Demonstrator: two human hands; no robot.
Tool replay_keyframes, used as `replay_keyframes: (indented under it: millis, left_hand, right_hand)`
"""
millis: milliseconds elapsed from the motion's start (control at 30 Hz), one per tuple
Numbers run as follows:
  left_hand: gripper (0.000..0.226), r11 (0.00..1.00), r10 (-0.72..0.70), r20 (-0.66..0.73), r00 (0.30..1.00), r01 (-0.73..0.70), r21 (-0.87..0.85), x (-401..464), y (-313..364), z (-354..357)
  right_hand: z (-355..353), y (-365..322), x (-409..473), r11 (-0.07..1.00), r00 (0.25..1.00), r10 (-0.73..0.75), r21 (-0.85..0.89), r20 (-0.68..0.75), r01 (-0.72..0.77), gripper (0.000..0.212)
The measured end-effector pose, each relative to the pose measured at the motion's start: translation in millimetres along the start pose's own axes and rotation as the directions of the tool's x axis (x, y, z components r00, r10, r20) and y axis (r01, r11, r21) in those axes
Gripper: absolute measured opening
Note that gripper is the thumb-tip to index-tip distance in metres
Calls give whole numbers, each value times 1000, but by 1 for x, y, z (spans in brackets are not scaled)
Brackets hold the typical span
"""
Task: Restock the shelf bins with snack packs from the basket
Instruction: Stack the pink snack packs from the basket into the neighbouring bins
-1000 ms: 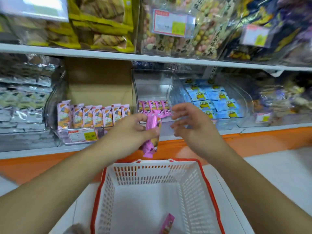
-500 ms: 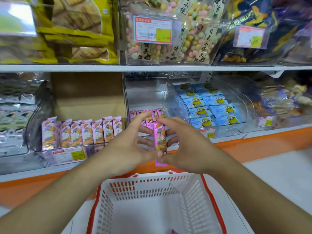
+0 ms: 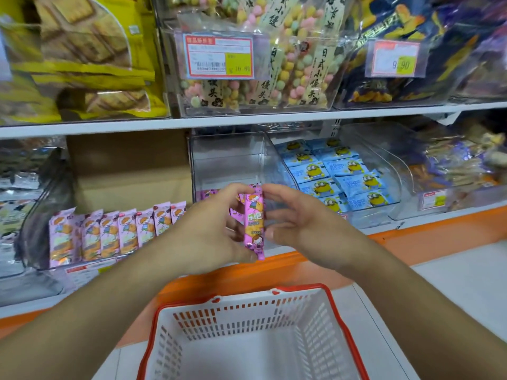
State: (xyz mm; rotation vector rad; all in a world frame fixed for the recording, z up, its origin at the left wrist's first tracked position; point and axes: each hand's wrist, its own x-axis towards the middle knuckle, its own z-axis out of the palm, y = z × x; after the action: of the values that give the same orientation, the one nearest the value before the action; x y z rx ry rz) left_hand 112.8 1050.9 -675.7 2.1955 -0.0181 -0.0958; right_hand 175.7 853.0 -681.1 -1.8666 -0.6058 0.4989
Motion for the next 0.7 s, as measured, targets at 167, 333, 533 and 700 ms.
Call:
replay_keyframes:
  millis: [167,333,533,700]
  left_hand:
    - [98,995,-32,-80,996,39,88,26,4,-11]
    - [97,994,25,-97,995,-15,106,28,0,-12]
    - [102,988,99,-162,982,-78,130,18,-24,-30]
    - [81,836,137,-238,962,17,548,11,-48,-61]
  right_hand:
    - [-2,-4,4,997,993,-40,-62,-113,34,61]
    - [13,-4,31,998,961,-35,-65,-274,18,38]
    - [18,-11,59,1000,973,23,-11,-231,-26,39]
    - [27,-3,114,988,950,130,-45,-284,-148,27]
